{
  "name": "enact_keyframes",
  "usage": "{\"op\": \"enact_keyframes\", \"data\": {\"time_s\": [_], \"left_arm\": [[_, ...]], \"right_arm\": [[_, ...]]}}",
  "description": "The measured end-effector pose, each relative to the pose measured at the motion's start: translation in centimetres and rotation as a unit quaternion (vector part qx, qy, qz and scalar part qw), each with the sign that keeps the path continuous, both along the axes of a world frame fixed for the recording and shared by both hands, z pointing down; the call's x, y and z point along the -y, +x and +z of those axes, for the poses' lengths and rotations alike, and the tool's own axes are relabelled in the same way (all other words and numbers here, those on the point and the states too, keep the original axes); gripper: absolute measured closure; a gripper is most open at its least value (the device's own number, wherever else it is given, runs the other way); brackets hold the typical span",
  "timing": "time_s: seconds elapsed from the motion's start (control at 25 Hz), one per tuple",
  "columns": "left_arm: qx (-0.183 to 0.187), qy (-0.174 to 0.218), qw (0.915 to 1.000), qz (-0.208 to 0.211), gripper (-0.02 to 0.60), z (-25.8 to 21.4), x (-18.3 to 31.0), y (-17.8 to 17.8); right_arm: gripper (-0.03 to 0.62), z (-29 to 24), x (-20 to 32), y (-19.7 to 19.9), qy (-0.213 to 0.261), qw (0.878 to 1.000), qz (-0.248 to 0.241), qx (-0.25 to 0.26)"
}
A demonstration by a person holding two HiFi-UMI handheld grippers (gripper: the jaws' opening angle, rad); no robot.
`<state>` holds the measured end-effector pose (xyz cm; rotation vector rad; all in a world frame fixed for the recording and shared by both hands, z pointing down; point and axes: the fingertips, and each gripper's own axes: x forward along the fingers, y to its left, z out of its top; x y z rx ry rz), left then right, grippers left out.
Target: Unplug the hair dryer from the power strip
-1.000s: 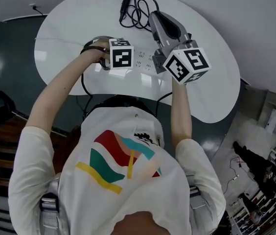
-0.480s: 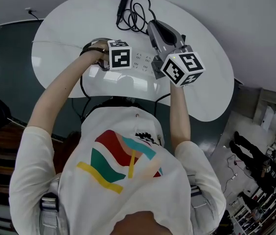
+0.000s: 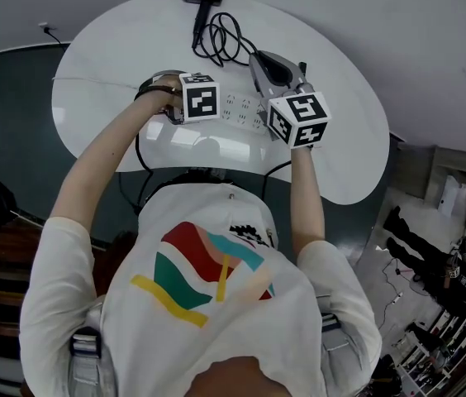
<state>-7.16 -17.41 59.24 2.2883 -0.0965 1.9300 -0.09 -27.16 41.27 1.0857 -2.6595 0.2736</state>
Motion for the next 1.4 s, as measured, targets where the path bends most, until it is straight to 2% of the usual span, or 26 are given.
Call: {"op": "enact_keyframes", "data": {"time_s": [0.2, 0.36, 0.64, 0.88, 1.12, 1.2, 1.32, 1.4], "left_arm": [[0.001, 0.001, 1.0000, -0.003, 0.415, 0.1, 0.0, 0.0], [0.003, 0.001, 1.0000, -0.005, 0.416, 0.2, 0.1, 0.0], [0.007, 0.001, 1.0000, -0.006, 0.416, 0.2, 0.1, 0.0], [0.007, -0.001, 1.0000, -0.006, 0.416, 0.2, 0.0, 0.0], [0.006, 0.000, 1.0000, -0.008, 0.416, 0.1, 0.1, -0.1], [0.005, 0.001, 0.9999, -0.009, 0.416, 0.1, 0.1, -0.1], [0.003, 0.001, 1.0000, -0.009, 0.416, 0.2, 0.1, 0.0], [0.002, 0.001, 0.9999, -0.010, 0.416, 0.2, 0.1, 0.0]], "right_arm": [[0.553, 3.9, -0.1, 1.9, -0.006, 0.995, 0.004, -0.095], [0.554, 7.0, -0.5, 3.5, -0.030, 0.990, 0.009, -0.138], [0.553, 10.1, -1.0, 6.0, -0.067, 0.986, 0.037, -0.151], [0.553, 12.2, -1.5, 7.4, -0.105, 0.984, 0.065, -0.131], [0.551, 12.7, -1.1, 8.5, -0.116, 0.982, 0.092, -0.116], [0.551, 12.7, -0.8, 9.1, -0.108, 0.980, 0.105, -0.127], [0.551, 13.2, -0.6, 10.2, -0.089, 0.971, 0.130, -0.178], [0.551, 13.9, -0.8, 10.5, -0.093, 0.966, 0.132, -0.202]]}}
